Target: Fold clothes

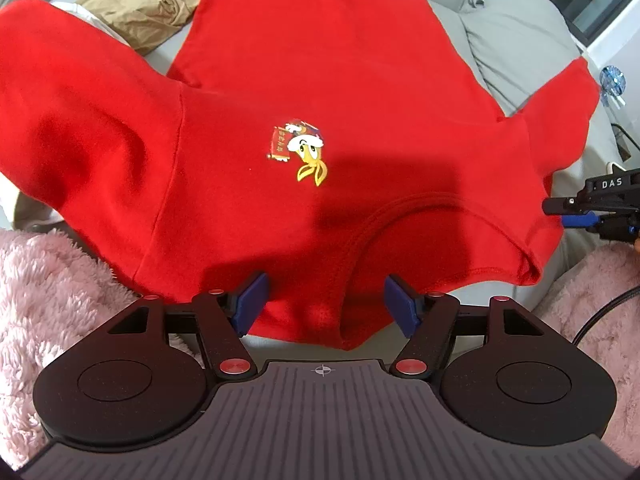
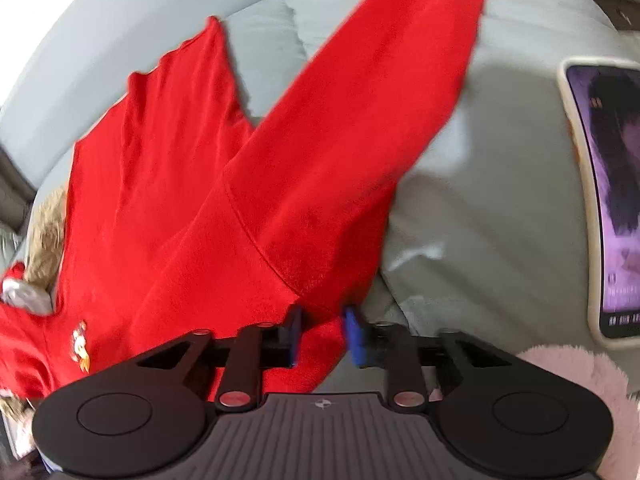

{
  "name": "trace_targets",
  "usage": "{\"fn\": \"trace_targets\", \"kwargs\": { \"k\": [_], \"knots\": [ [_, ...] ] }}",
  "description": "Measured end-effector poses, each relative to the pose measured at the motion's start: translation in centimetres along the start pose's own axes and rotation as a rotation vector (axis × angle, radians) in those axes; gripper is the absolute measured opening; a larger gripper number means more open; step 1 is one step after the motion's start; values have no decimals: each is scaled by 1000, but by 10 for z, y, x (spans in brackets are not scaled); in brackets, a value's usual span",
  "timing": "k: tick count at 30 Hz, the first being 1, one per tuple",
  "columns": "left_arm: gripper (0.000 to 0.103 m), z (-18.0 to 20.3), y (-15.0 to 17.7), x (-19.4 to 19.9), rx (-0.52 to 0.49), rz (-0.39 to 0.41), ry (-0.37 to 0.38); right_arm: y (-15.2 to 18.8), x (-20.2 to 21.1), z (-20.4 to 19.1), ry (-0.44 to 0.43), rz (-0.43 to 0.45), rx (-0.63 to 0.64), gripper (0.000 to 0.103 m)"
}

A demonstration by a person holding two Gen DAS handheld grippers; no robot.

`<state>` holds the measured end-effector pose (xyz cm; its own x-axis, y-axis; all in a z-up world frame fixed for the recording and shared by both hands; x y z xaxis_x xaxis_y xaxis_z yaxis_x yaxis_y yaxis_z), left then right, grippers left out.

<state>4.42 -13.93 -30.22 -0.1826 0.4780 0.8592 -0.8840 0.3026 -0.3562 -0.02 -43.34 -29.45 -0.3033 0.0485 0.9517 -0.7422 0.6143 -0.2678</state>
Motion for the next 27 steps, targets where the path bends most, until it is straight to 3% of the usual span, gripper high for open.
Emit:
{"fn": "trace_targets", "kwargs": {
  "k": [10, 15, 18, 22, 27],
  "knots": [
    [71, 2, 2, 0, -8, -2, -9, 21, 8, 3, 156, -73, 199, 3],
    [71, 1, 4, 2, -10, -7, -4, 22, 4, -6, 219, -87, 213, 19],
    [71, 1, 4, 5, -9, -8, -1, 22, 22, -13, 222, -57, 238, 41],
    [71, 5, 4, 17, -9, 7, 17, 22, 43, -22, 202, -10, 274, 46],
    [71, 7, -5, 31, -9, 36, 12, 21, 48, -48, 90, 31, 314, 47]
  ]
}}
Point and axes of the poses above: each gripper's, at about its wrist camera, not at the fingertips, and x roughly against the way its jaws point, z to its right, y to its underside, the point moved 8 cm from there along -x, roughly the way its jaws point, and after that the axes turned 8 degrees about y, right-handed, at the moved point
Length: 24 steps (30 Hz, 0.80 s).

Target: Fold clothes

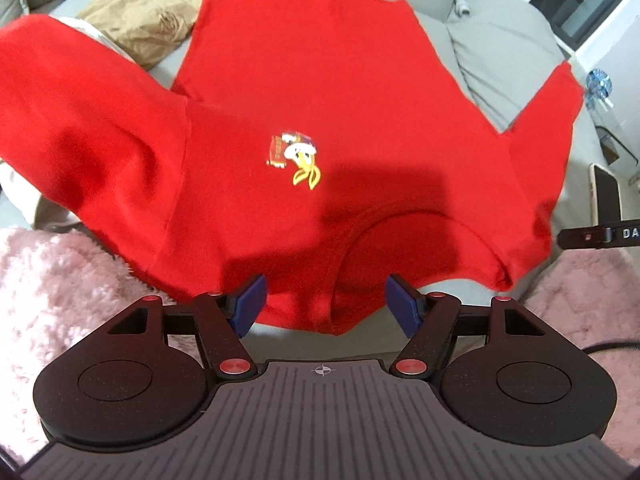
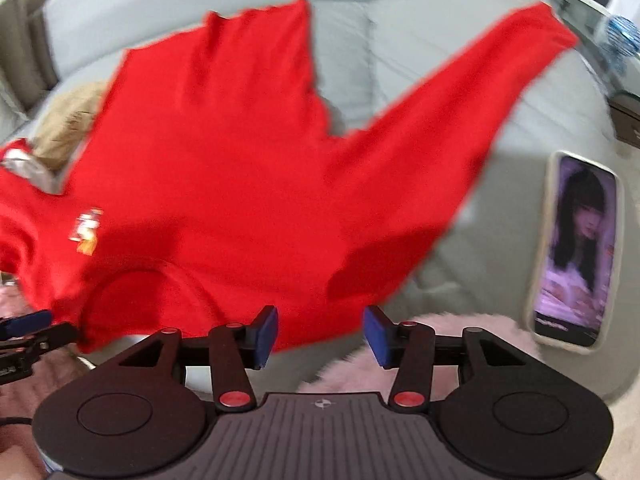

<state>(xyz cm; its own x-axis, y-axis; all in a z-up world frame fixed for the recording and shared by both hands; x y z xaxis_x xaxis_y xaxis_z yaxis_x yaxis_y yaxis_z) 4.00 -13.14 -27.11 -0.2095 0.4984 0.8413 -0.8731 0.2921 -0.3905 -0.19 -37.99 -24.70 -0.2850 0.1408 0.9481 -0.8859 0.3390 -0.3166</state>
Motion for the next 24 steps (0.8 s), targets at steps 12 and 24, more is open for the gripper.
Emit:
{"fn": "trace_targets", "kwargs": {
  "k": [12, 24],
  "knots": [
    [55, -11, -22, -30, -29, -42, -94, -13, -17, -81, -73, 73, 126, 12],
    [58, -11, 14, -36, -74, -183, -140, 59, -23, -76, 12, -125, 169, 19]
  ]
}}
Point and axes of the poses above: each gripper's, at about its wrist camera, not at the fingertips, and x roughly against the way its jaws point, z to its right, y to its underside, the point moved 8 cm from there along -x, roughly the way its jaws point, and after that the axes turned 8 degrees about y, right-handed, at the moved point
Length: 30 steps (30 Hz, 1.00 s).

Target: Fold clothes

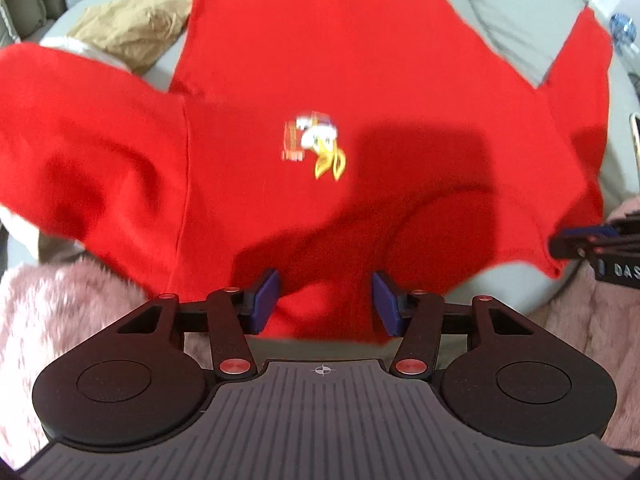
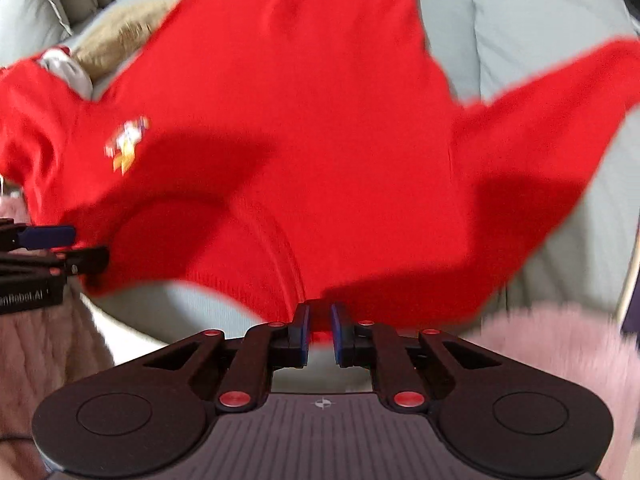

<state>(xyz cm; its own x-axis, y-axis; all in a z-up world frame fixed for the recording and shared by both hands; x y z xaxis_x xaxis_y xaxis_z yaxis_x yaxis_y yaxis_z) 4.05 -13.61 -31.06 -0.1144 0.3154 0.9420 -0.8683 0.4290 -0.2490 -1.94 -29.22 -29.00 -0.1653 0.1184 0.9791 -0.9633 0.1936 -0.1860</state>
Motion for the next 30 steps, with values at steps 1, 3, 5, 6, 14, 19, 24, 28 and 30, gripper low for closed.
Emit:
{"fn": "trace_targets", "kwargs": {
  "k": [1, 3, 5, 6, 14, 19, 24, 28, 30],
  "knots": [
    [58, 0, 4, 0, 7, -22, -4, 5, 0, 0, -8, -25, -6, 21],
    [58, 0, 8, 4, 10, -12, -5, 17, 3, -4, -45, -55, -27, 21],
    [58, -1, 9, 11, 23, 5, 3, 26, 12, -9, -92, -39, -53, 21],
    [58, -1, 9, 13, 26, 13, 5, 27, 15, -9, -104, -31, -64, 21],
    [58, 0, 14, 28, 16, 82, 18, 19, 38, -14, -124, 62, -55, 25],
    [59, -1, 17, 29, 41, 92, 33, 14, 45, -9, -144, 102, -51, 25],
    [58, 4, -2, 50, 38, 172, 92, -13, 52, -4, -155, 184, -66, 26],
    [59, -7, -57, 61, 35, 243, 103, -54, 53, 12, -143, 264, -65, 29],
    [61, -17, -85, 62, 47, 265, 91, -88, 52, 23, -118, 319, -64, 29]
  ]
}}
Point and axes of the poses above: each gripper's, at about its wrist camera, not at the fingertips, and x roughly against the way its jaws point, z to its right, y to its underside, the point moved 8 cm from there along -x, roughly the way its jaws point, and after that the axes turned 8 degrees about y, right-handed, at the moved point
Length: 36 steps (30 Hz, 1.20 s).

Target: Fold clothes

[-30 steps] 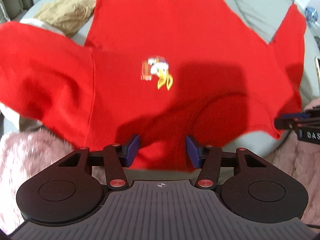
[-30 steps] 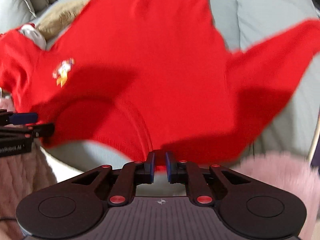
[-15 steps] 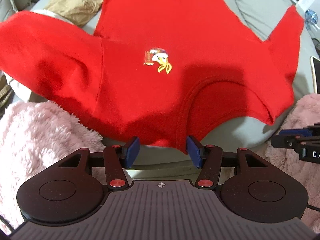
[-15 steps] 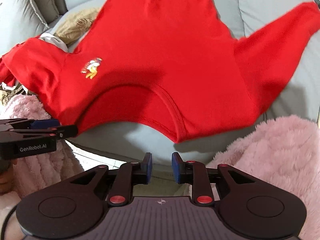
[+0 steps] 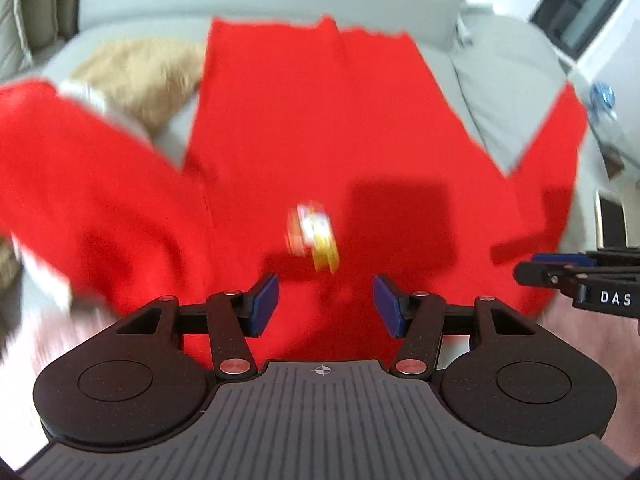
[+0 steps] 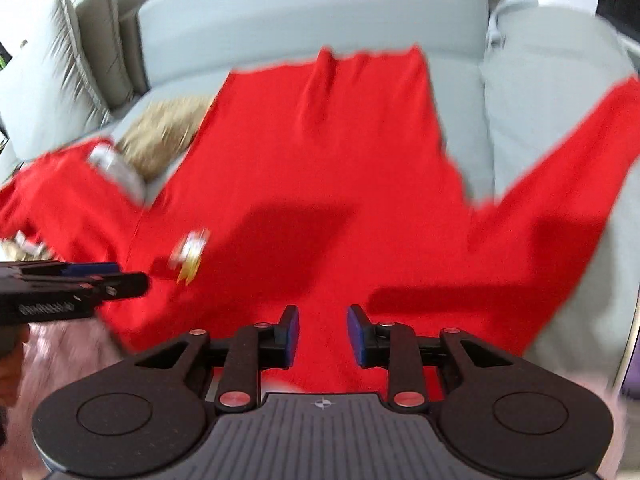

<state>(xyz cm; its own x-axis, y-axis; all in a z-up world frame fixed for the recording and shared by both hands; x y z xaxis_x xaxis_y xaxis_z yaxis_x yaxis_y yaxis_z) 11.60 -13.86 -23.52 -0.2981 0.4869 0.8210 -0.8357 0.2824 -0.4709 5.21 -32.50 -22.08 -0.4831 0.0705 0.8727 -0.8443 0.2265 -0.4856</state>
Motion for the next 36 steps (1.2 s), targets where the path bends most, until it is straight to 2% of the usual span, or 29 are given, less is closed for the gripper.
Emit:
{"fn": "trace_targets", "kwargs": {
  "k": [4, 8, 13, 15, 20, 26, 28, 29, 30, 32, 33, 35, 36],
  "knots": [
    [61, -31, -72, -27, 3, 42, -58, -60, -26, 19, 41, 81, -2, 31],
    [65, -66, -136, -58, 8, 83, -111, -132, -71, 43, 58, 162, -33, 37],
    [68, -115, -215, -110, 9, 128, -175, -200, -138, 70, 71, 193, -63, 38],
    [68, -128, -234, -128, -16, 124, -208, -221, -164, 79, 79, 193, -69, 41],
    [68, -154, -270, -180, -75, 88, -268, -260, -222, 91, 109, 222, -65, 41],
    [64, -160, -284, -224, -188, 47, -285, -290, -272, 105, 146, 219, -46, 45],
    [44, -158, -285, -228, -218, 66, -257, -290, -283, 102, 144, 196, 1, 43],
    [17, -155, -286, -228, -218, 70, -230, -288, -287, 96, 138, 198, 62, 28],
    [3, -153, -286, -228, -219, 76, -206, -287, -285, 90, 125, 211, 123, 5],
    [3, -150, -288, -218, -240, 116, -211, -288, -278, 81, 147, 240, 214, 4],
    [3, -148, -288, -212, -229, 141, -215, -291, -271, 84, 166, 277, 219, 4],
    [3, -154, -290, -197, -178, 210, -234, -299, -257, 99, 213, 355, 168, 4],
    [3, -157, -289, -199, -184, 210, -252, -300, -256, 106, 230, 363, 142, 4]
  ]
}}
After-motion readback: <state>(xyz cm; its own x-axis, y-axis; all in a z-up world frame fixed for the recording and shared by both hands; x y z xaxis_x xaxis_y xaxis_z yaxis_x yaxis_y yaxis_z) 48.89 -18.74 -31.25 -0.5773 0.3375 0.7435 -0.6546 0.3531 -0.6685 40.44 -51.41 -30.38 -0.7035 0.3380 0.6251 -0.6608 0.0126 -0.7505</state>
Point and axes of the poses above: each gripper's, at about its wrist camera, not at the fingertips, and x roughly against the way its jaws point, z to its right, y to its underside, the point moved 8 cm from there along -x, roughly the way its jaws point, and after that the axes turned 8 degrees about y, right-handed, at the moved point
